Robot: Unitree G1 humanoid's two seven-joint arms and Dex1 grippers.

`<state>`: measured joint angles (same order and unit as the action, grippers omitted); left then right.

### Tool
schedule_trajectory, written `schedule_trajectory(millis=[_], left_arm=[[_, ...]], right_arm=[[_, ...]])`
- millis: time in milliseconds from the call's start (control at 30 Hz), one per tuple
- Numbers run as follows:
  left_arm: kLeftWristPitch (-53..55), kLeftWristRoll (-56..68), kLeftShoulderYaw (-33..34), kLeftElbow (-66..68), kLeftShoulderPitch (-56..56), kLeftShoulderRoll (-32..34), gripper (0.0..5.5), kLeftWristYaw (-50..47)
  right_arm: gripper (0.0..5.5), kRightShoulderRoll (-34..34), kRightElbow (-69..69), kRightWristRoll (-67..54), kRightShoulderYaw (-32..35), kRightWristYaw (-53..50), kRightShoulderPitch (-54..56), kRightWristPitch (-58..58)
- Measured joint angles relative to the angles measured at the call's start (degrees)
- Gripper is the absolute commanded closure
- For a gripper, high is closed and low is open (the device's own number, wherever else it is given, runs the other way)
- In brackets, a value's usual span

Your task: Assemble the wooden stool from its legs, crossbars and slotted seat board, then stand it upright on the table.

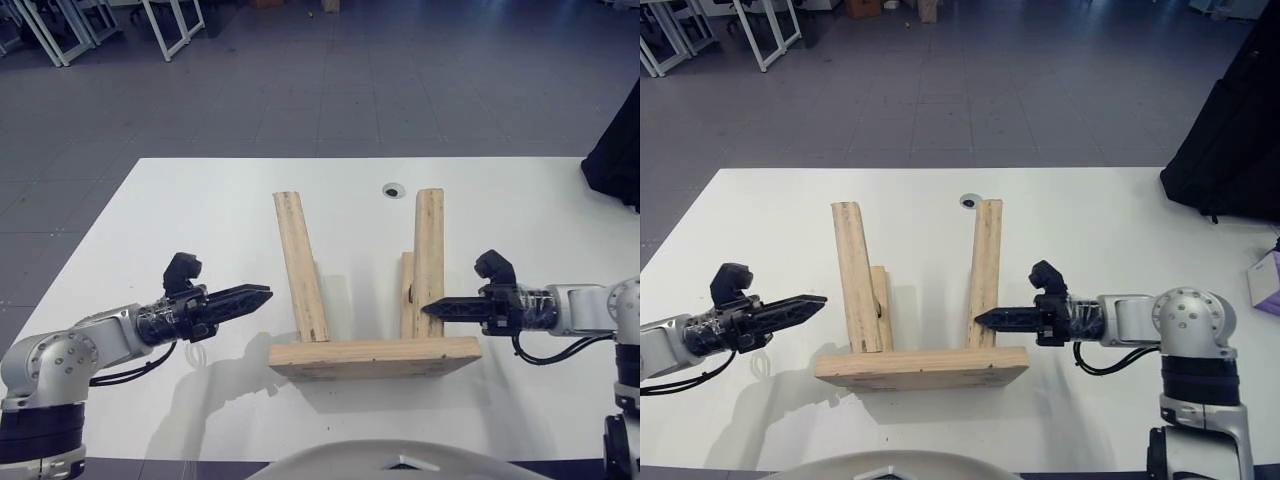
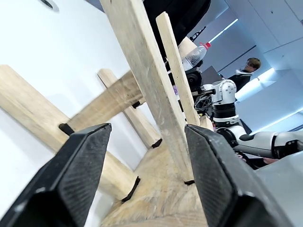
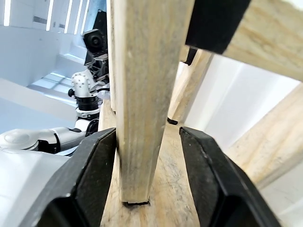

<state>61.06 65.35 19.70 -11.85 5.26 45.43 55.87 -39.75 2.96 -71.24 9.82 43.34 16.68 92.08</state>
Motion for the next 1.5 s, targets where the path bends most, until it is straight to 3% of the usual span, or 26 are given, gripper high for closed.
schedule_trajectory(millis=[100, 267, 367, 467, 600, 700, 800, 867, 967, 1033, 1200, 1500], left_arm=[[-12.54, -11.58, 1.59, -5.08, 7.76, 3.52, 2.64, 5.03], [-26.27, -23.44, 1.63, -14.11, 20.87, 2.71, 2.64, 7.40], [-33.17, -28.77, 0.29, -22.04, 27.65, 0.88, 2.64, 7.35], [-38.98, -36.80, -2.23, -24.65, 31.23, 1.19, 2.64, 7.28], [-45.34, -46.69, -7.65, -24.30, 31.40, 1.60, 2.64, 5.39], [-46.38, -49.16, -12.73, -24.64, 26.57, 0.09, 2.64, 2.46], [-47.61, -50.99, -15.14, -24.29, 25.60, 0.13, 2.64, 2.12], [-47.70, -51.30, -15.81, -23.59, 25.65, 0.26, 2.64, 2.14], [-48.06, -52.72, -17.39, -21.78, 25.62, 0.97, 2.16, 2.23], [-49.39, -54.78, -18.56, -19.66, 25.02, 1.06, 1.93, 1.68], [-55.39, -62.78, -24.96, -13.04, 20.96, -0.30, 1.93, -1.89], [-60.34, -63.71, -28.76, -9.48, 17.57, -0.73, 1.93, -2.81]], right_arm=[[3.15, -4.02, 0.21, 0.86, -0.13, 3.51, 1.26, -0.94], [3.15, -5.88, -0.14, -0.29, 4.24, 5.23, 2.04, -1.23], [3.15, -13.50, 4.37, 8.09, 3.66, 14.33, -5.83, -14.04], [3.15, -21.39, 4.98, 22.92, -1.86, 25.38, -11.71, -34.04], [3.15, -25.61, 4.73, 41.59, -11.15, 33.36, -14.95, -58.89], [3.15, -25.20, 4.27, 54.34, -17.83, 33.60, -18.52, -77.09], [3.15, -21.90, 3.42, 58.15, -19.77, 31.18, -21.83, -84.01], [3.15, -20.07, 3.60, 58.66, -19.94, 29.71, -23.40, -85.94], [2.63, -18.30, 4.37, 59.29, -19.98, 28.07, -25.01, -86.95], [2.59, -16.70, 4.68, 59.31, -19.96, 27.02, -25.42, -87.27], [2.59, -12.46, 4.12, 59.85, -20.41, 25.81, -25.45, -90.90], [2.59, -8.04, 0.83, 60.42, -21.81, 24.70, -24.23, -95.72]])
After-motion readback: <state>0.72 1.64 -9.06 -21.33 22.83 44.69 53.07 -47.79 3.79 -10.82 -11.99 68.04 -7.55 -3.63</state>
